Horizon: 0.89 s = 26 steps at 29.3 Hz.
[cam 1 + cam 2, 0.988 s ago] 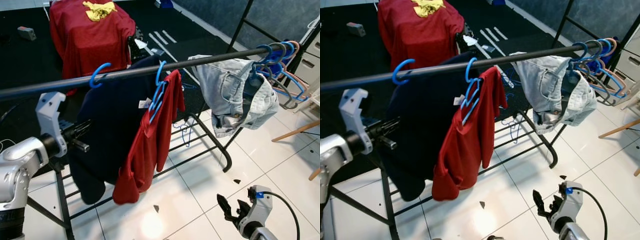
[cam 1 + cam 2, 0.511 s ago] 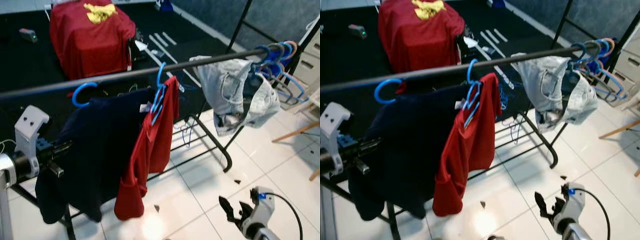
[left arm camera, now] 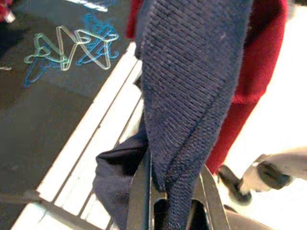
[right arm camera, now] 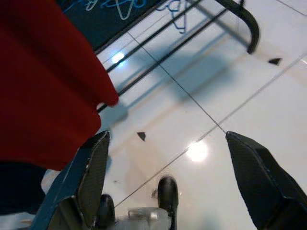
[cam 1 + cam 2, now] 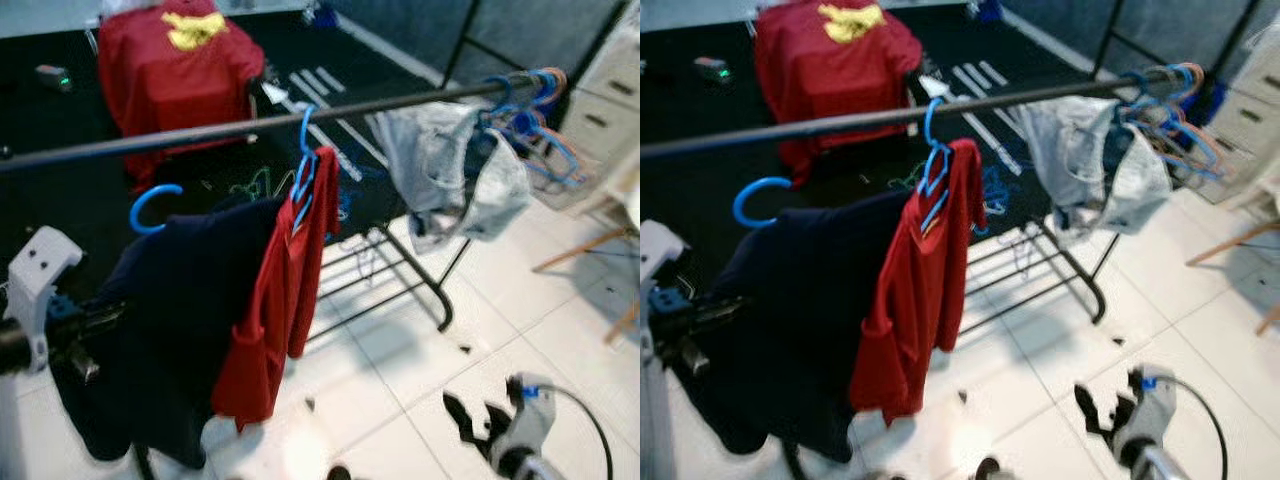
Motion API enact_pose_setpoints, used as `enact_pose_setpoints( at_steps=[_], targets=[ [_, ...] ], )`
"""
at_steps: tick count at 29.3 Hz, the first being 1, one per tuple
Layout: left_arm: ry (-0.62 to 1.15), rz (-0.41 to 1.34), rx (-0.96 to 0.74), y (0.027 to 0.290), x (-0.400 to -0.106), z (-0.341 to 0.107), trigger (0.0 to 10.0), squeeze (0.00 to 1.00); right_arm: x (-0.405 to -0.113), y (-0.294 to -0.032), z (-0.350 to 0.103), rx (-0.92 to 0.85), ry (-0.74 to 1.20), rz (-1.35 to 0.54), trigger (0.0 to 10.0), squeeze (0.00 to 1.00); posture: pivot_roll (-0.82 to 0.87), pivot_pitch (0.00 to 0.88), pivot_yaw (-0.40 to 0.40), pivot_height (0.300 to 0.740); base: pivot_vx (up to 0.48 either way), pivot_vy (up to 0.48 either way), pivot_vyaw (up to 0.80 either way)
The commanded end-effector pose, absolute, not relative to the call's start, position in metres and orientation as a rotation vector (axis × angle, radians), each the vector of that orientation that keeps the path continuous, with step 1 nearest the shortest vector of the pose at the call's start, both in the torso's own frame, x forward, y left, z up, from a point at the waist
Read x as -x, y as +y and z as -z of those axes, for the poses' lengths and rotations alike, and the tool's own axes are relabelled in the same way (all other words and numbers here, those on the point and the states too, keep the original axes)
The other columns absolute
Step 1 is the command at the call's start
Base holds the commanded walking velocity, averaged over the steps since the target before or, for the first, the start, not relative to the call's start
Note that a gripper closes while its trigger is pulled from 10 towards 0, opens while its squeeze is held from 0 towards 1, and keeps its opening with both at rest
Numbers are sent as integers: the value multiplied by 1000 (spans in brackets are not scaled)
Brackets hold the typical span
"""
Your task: Hang hanger
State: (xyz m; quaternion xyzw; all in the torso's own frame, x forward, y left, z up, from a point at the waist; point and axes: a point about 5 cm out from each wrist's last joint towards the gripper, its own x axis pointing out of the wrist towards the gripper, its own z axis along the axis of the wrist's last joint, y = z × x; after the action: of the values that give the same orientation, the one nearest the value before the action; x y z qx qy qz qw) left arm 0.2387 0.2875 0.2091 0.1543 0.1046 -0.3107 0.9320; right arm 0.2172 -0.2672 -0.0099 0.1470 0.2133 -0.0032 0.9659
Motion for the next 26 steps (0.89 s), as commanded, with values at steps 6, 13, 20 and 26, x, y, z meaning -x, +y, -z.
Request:
enact_pose_setpoints(
  at_steps=[6,13,20,26],
  targets=[
    [156,772,-303,260,-236,-212,10000,0,-211,-266,15,-293,449,13,10000,0,40,186,-76,740,-286,0,0],
    [160,813,-298,259,-238,-210,10000,0,-208,-260,3,-164,381,-61,10000,0,29,188,-71,740,-204,0,0],
    [212,851,-352,276,-231,-217,10000,0,-236,-289,-52,-142,208,-205,10000,0,28,190,-68,740,-293,0,0],
    [202,883,-365,274,-232,-220,10000,0,-243,-284,-81,-143,127,-333,10000,0,33,188,-67,740,-304,0,0]
  ],
)
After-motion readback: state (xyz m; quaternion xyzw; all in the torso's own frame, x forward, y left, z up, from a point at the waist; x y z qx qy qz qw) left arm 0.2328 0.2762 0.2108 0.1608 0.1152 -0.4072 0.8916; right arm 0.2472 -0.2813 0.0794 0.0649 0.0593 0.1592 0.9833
